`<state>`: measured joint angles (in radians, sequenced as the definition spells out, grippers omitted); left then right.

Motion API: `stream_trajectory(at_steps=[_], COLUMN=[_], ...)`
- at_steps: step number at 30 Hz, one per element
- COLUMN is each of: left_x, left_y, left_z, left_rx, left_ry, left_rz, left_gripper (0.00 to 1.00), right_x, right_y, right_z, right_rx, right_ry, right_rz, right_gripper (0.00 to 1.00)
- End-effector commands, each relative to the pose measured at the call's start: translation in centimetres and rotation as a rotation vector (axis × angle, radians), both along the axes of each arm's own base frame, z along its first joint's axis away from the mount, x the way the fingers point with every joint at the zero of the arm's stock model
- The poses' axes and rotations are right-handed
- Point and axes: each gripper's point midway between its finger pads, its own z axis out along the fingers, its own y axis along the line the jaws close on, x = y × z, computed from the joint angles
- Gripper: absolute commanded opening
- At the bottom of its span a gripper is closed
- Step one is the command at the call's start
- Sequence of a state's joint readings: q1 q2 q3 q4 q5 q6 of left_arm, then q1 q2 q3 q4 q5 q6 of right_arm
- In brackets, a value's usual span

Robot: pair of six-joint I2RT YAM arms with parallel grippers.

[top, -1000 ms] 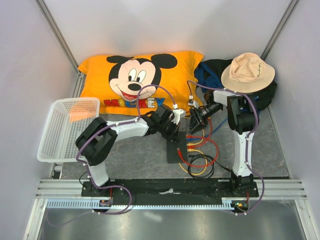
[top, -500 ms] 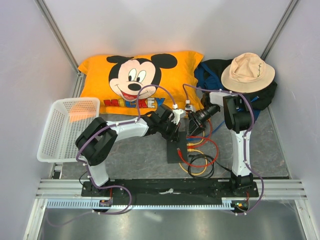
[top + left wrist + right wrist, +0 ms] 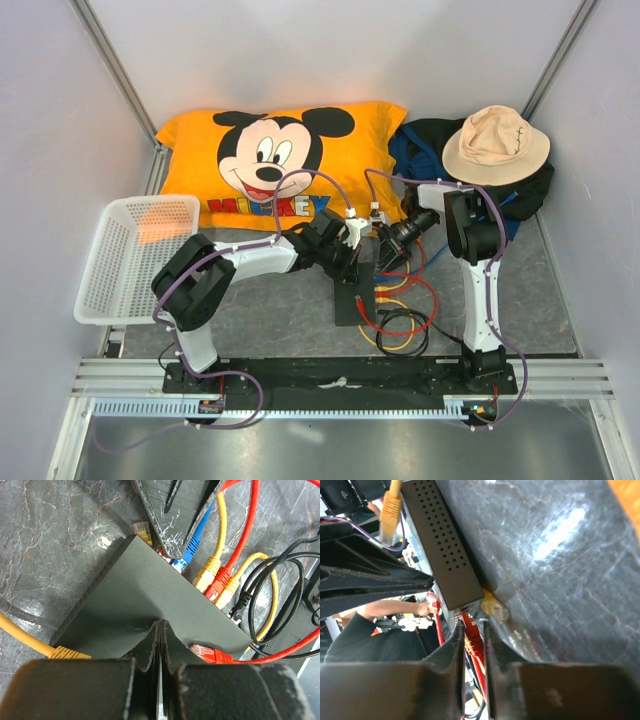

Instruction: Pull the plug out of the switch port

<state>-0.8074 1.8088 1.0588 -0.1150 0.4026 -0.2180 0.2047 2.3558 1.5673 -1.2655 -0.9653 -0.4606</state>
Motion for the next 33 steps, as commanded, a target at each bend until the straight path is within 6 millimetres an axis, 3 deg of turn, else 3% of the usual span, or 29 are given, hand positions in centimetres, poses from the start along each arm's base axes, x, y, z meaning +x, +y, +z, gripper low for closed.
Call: stream_trajectory(at_steps=[1, 2, 12, 21, 26, 29, 33], left_x=[-0.4, -0.4, -1.3, -1.8, -1.8, -1.6, -1.6], left_y=[3.7, 3.9, 6.5, 7.8, 8.2, 8.2, 8.2], left_z=[-6.2, -6.4, -8.6, -9.5, -10.1, -10.4, -10.7], left_rx=[0.207, 0.213, 0.313, 0.346, 0.370, 0.385, 0.407], left_ry=[-0.008, -0.007, 0.012, 0.008, 0.005, -0.001, -0.014], left_rz=[0.022, 0.024, 0.057, 0.094, 0.093, 0.096, 0.093], left_gripper=[0.02, 0.02, 0.02, 0.02, 0.02, 0.02, 0.02], right_x=[1.0, 1.0, 3.2, 3.6, 2.9, 3.4, 1.8], right_y=[-1.6, -1.7, -3.0, -6.5, -8.1, -8.1, -8.6], right_z=[-6.0, -6.1, -5.2, -4.8, -4.9, -4.6, -4.5], right_rx=[-0.118, -0.127, -0.210, -0.230, -0.212, -0.188, -0.173], right_ry=[-0.170, -0.167, -0.209, -0.233, -0.115, -0.150, -0.118], right_rz=[0.143, 0.144, 0.126, 0.224, 0.276, 0.283, 0.289], right_gripper=[0.10, 0.00, 0.00, 0.00, 0.00, 0.00, 0.00])
